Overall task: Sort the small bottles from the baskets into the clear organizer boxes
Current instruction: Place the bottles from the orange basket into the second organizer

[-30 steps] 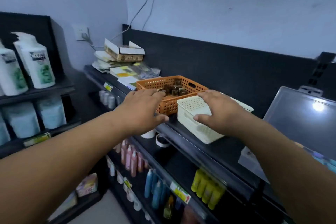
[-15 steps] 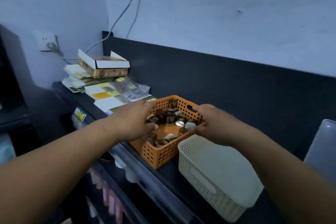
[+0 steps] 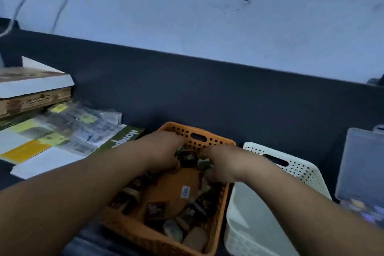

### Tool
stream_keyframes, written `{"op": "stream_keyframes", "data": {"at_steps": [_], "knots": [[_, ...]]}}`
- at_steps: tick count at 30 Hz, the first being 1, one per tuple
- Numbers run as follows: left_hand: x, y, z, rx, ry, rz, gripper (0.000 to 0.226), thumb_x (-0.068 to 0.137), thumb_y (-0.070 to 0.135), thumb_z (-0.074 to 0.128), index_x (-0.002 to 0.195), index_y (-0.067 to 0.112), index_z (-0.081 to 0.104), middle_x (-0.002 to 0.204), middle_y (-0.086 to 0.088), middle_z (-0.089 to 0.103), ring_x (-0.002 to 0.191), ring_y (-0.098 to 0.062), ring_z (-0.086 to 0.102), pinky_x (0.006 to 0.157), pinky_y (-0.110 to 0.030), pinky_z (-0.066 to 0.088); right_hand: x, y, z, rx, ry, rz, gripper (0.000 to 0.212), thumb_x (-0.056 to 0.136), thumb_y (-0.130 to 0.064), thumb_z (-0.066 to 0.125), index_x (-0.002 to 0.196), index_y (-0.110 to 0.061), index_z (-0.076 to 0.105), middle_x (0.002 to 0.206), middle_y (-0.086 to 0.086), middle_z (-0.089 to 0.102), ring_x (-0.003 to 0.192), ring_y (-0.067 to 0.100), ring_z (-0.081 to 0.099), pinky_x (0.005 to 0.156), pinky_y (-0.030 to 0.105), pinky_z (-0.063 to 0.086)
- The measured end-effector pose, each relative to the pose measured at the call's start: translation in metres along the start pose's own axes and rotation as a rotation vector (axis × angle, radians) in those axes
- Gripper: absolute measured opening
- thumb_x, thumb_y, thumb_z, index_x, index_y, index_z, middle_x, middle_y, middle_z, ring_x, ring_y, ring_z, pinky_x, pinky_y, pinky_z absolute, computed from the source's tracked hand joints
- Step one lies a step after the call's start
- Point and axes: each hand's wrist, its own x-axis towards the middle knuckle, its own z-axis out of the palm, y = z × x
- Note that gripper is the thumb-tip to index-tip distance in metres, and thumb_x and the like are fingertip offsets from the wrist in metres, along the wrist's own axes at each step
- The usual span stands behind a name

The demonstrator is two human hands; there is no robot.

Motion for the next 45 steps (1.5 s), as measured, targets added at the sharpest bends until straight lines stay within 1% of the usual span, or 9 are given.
{"op": "stream_keyframes", "data": {"at_steps": [4,11,17,20,24,27,34,39,45], "knots": [[0.019,-0.01,0.009,0.055,-0.119,0.094,0.038,0.084,0.035,0.064,0.121,0.028,0.055,0.117,0.002,0.058,0.107,-0.018,0.055,0.093,-0.037,0.047,0.009,-0.017,0.007,-0.074,-0.075,0.094,0.044,0.08,-0.042,0.071,0.12,-0.026,0.059,0.106,-0.001,0.063,0.095,0.021,0.059,0.077,0.032,0.048],[0.029,-0.01,0.019,0.06,-0.166,0.152,0.023,0.091,0.029,0.054,0.113,0.026,0.058,0.107,0.001,0.06,0.097,-0.017,0.057,0.084,-0.032,0.049,0.013,-0.038,0.015,0.023,0.006,0.138,0.026,0.09,-0.021,0.06,0.115,-0.017,0.061,0.107,0.004,0.061,0.096,0.021,0.059,0.069,0.027,0.042],[0.034,-0.027,0.002,-0.336,-0.054,0.124,0.024,0.078,0.027,0.068,0.092,0.029,0.049,0.088,0.0,0.058,0.078,-0.016,0.056,0.061,-0.032,0.046,-0.013,-0.029,-0.002,0.344,0.388,0.256,0.016,0.087,-0.031,0.064,0.094,-0.025,0.052,0.089,-0.005,0.055,0.084,0.018,0.055,0.063,0.028,0.038],[0.028,-0.025,-0.013,-0.566,-0.035,0.113,0.033,0.074,0.028,0.072,0.093,0.028,0.046,0.093,-0.005,0.06,0.079,-0.019,0.058,0.062,-0.034,0.048,-0.03,-0.023,-0.005,0.564,0.551,0.326,0.016,0.088,-0.033,0.062,0.098,-0.025,0.052,0.091,-0.004,0.06,0.08,0.018,0.06,0.064,0.031,0.048],[0.009,-0.004,-0.028,-0.832,-0.122,0.136,0.043,0.076,0.019,0.072,0.108,0.032,0.046,0.099,-0.006,0.063,0.083,-0.021,0.064,0.071,-0.035,0.054,-0.058,-0.017,0.003,0.964,0.67,0.352,0.013,0.093,-0.023,0.055,0.105,-0.026,0.052,0.099,-0.001,0.06,0.081,0.024,0.065,0.078,0.043,0.058],[-0.015,0.031,-0.038,-1.004,-0.168,0.228,0.048,0.082,0.001,0.065,0.116,0.032,0.05,0.091,-0.005,0.063,0.071,-0.017,0.06,0.066,-0.03,0.049,-0.095,-0.013,0.011,1.245,0.71,0.341,0.026,0.096,-0.012,0.048,0.118,-0.025,0.054,0.106,0.003,0.061,0.082,0.018,0.063,0.083,0.036,0.058],[-0.075,0.157,-0.04,-1.211,-0.157,0.339,0.028,0.079,-0.008,0.065,0.1,0.012,0.064,0.087,-0.008,0.066,0.076,-0.016,0.062,0.066,-0.028,0.054,-0.215,0.009,0.047,1.629,0.85,0.319,0.022,0.093,0.0,0.046,0.092,-0.015,0.061,0.089,0.009,0.065,0.081,0.022,0.06,0.074,0.033,0.055],[-0.121,0.279,-0.022,-1.251,-0.229,0.415,0.03,0.082,-0.012,0.057,0.099,0.013,0.058,0.089,-0.014,0.064,0.074,-0.02,0.065,0.059,-0.026,0.052,-0.327,0.041,0.091,1.698,0.956,0.391,0.019,0.091,0.005,0.047,0.087,-0.013,0.053,0.09,0.016,0.063,0.084,0.031,0.061,0.074,0.038,0.055],[-0.167,0.416,0.005,-1.29,-0.335,0.514,0.03,0.084,-0.012,0.055,0.101,0.012,0.059,0.094,-0.01,0.056,0.078,-0.02,0.056,0.058,-0.027,0.051,-0.456,0.071,0.142,1.611,1.005,0.425,0.04,0.088,0.004,0.056,0.117,-0.024,0.054,0.097,0.012,0.057,0.085,0.026,0.057,0.089,0.044,0.051]]}}
